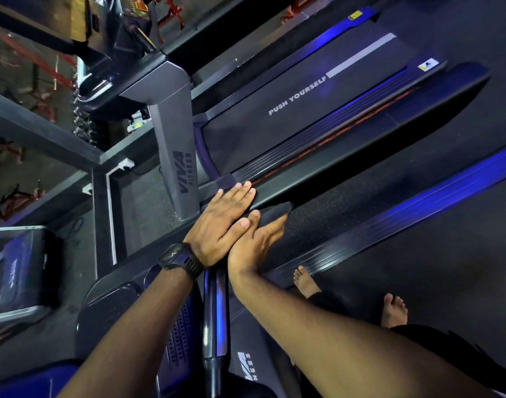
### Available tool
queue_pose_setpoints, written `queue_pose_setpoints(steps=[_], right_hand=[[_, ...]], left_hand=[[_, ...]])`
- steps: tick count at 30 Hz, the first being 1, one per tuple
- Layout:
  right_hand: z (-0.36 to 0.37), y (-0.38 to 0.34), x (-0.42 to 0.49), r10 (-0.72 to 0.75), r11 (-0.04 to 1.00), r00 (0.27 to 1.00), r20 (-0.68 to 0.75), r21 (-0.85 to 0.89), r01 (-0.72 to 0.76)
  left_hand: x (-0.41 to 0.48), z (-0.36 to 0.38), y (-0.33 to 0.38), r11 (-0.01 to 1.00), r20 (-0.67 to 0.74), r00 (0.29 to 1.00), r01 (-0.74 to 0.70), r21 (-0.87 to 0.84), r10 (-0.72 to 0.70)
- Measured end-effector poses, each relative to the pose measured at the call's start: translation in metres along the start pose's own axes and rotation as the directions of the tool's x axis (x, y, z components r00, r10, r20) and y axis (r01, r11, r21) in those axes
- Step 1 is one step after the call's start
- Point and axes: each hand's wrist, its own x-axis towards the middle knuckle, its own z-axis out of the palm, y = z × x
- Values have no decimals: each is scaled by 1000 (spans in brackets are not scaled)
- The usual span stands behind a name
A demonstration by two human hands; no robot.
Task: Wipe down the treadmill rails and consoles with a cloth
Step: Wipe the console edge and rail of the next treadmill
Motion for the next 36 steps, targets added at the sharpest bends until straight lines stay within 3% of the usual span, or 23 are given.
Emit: queue_pose_setpoints(steps=[3, 7, 10, 15, 20, 22, 25, 27, 29, 33, 36], right_hand=[[-5, 11, 2, -75, 995, 995, 65, -57, 78], [0, 7, -7, 147, 987, 986, 78, -71, -141], [-12, 6, -11, 154, 980, 969, 193, -157, -124], [-38, -4, -19, 58, 970, 946, 320, -242, 22], [-72, -19, -17, -234, 864, 827, 511, -281, 419], [-84, -23, -11, -326, 753, 715, 619, -287, 592], [-97, -22, -5, -388, 547, 350, 853, -92, 832], [-96, -21, -10, -335, 447, 122, 934, 43, 894], [-90, -15, -19, -254, 341, -53, 966, 141, 930], [-86, -10, -19, -224, 164, -197, 955, 236, 958], [-90, -6, -24, -198, 47, -375, 906, 391, 919]], left_hand=[[-6, 1, 1, 1000, -4, 1000, 17, 7, -17], [-21, 4, -1, 997, -21, 997, 76, -9, -76], [-33, 8, -3, 993, -48, 992, 116, -9, -116], [-48, 9, 8, 976, -83, 975, 202, -78, -208], [-80, 16, 42, 901, -194, 885, 389, -191, -423], [-95, 22, 58, 825, -235, 791, 533, -188, -565], [-117, 33, 79, 699, -252, 655, 696, -167, -712], [-127, 41, 95, 630, -228, 599, 771, -95, -768], [-136, 44, 107, 523, -201, 514, 852, 11, -834], [-153, 40, 129, 374, -126, 391, 916, 143, -911], [-170, 43, 145, 295, -24, 301, 945, 137, -953]])
